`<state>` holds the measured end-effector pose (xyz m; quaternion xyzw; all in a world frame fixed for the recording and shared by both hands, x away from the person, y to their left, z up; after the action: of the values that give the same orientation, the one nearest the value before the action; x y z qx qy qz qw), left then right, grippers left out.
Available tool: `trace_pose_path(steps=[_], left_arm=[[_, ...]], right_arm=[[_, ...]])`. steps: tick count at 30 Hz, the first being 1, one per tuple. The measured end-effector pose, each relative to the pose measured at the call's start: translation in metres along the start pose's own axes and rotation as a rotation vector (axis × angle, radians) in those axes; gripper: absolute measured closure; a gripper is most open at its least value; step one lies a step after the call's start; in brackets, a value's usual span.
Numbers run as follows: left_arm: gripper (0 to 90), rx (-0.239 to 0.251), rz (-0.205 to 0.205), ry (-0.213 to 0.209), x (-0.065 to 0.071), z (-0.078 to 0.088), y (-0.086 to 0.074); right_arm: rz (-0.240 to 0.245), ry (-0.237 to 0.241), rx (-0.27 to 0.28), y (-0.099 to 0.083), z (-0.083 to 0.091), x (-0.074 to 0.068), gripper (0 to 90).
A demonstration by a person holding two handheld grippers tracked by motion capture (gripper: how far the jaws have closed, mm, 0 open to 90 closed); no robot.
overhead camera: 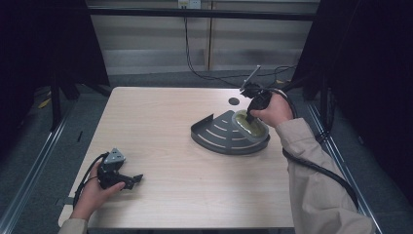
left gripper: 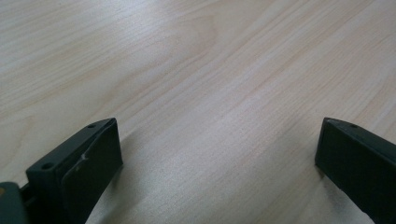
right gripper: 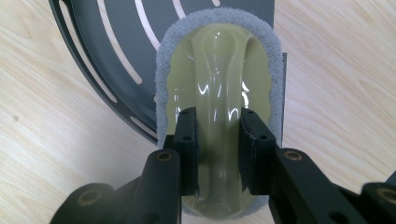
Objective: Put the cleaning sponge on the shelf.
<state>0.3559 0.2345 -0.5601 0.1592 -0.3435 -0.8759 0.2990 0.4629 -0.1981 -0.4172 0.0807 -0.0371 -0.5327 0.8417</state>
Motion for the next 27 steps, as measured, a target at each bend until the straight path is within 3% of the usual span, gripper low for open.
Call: trace_pose_path(steps=[27], left_arm=[[0.0,0.000,0.001,0.000,0.000,0.000,0.000]], right_arm=[[-0.050,0.014,0.026,0.011,-0.029,0.009,71.6]])
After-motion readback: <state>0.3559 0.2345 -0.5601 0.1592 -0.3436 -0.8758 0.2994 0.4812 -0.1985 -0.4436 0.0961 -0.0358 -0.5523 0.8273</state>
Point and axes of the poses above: each handheld gripper's, and its own axes: z roughly backward along the jaws, y roughly out of its top, x roughly to its right, the point moved 7 cm from there along -z, roughly forward along the jaws, and after that the axes turned 8 degrees about -z, right-handed, at the moved point
